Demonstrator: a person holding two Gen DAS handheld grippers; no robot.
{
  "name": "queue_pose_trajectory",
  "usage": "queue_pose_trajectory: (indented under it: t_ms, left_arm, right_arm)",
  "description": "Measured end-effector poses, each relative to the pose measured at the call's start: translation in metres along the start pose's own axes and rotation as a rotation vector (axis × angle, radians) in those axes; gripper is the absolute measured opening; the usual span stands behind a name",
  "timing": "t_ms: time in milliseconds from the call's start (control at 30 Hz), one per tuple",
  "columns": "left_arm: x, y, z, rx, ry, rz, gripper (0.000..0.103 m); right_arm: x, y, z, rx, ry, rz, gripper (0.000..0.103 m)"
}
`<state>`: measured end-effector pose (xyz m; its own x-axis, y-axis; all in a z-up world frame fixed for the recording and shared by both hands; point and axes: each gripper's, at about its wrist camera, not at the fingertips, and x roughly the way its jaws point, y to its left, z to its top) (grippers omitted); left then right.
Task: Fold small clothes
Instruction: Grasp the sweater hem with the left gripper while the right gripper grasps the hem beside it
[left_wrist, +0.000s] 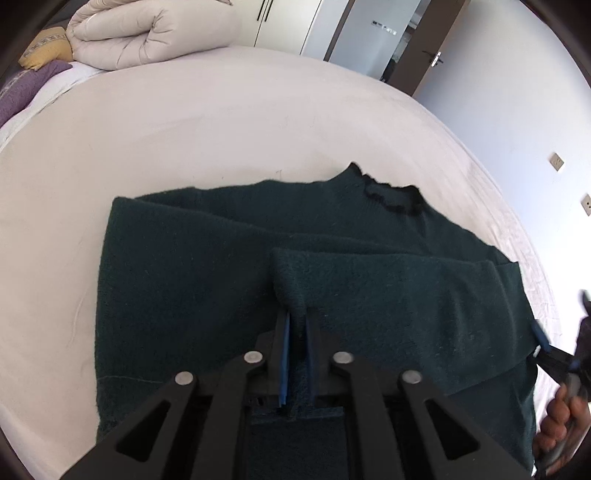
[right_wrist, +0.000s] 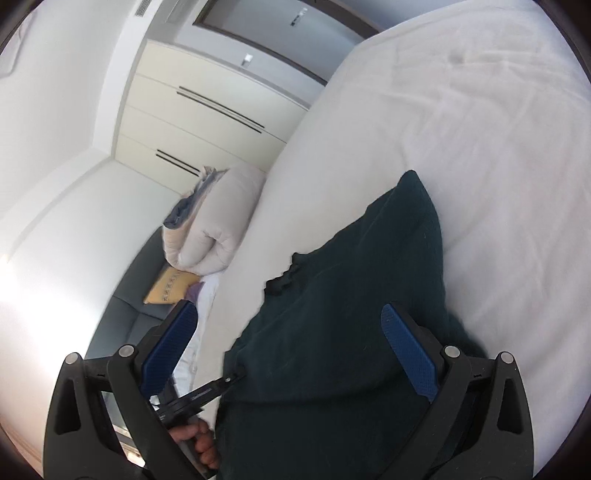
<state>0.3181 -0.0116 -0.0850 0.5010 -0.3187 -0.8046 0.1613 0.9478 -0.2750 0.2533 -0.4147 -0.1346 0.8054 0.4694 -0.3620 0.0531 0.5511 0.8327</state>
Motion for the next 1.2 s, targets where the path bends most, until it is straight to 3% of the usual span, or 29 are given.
queue_pose_trajectory:
  t_ms: [33, 100, 133, 233, 300, 367, 433, 500, 667, 800, 933, 1033, 1200]
  left_arm:
    - [0.000, 0.002, 0.000, -0.011, -0.008, 0.005, 0.028]
    - [-0.005, 0.011, -0.001, -0.046, -0.016, -0.029, 0.033]
    - [-0.007, 0.015, 0.000, -0.054, -0.019, -0.038, 0.039]
    - [-0.020, 0.026, -0.001, -0.079, -0.028, -0.027, 0.046]
    - [-0.039, 0.032, -0.004, -0.097, -0.074, -0.004, 0.050]
    - [-0.064, 0.039, -0.015, -0.084, -0.129, 0.015, 0.058]
    - [-0.080, 0.044, -0.033, -0.067, -0.145, 0.036, 0.070]
    - [-0.090, 0.049, -0.053, -0.050, -0.115, 0.057, 0.070]
    - [-0.129, 0.058, -0.115, -0.041, -0.069, 0.062, 0.073]
    - [-0.157, 0.056, -0.163, -0.031, -0.052, 0.067, 0.078]
    - [-0.172, 0.054, -0.208, -0.069, 0.004, -0.006, 0.080]
    - [-0.180, 0.056, -0.237, -0.125, 0.038, -0.023, 0.081]
    - [-0.190, 0.060, -0.266, -0.145, 0.063, -0.012, 0.081]
  right_arm:
    - [0.008, -0.011, 0.002, 0.014, 0.019, -0.030, 0.098]
    - [0.006, -0.024, 0.007, 0.013, -0.004, 0.007, 0.091]
    - [0.000, -0.024, 0.009, 0.022, -0.015, 0.012, 0.091]
    - [-0.021, -0.021, 0.011, 0.040, -0.076, -0.035, 0.093]
    - [-0.034, -0.016, 0.009, 0.039, -0.092, 0.017, 0.093]
    - [-0.036, -0.008, 0.002, -0.004, -0.063, 0.042, 0.094]
    - [-0.025, -0.007, -0.004, -0.045, 0.019, -0.006, 0.094]
    - [-0.013, -0.019, -0.011, -0.061, 0.106, -0.059, 0.090]
    - [-0.063, 0.003, -0.022, -0.069, 0.044, -0.084, 0.091]
    - [-0.116, 0.048, -0.058, -0.325, 0.012, -0.142, 0.091]
    - [-0.176, 0.073, -0.102, -0.500, 0.008, -0.192, 0.091]
    - [-0.207, 0.066, -0.124, -0.483, 0.039, -0.190, 0.091]
    - [-0.246, 0.034, -0.155, -0.351, 0.105, -0.218, 0.091]
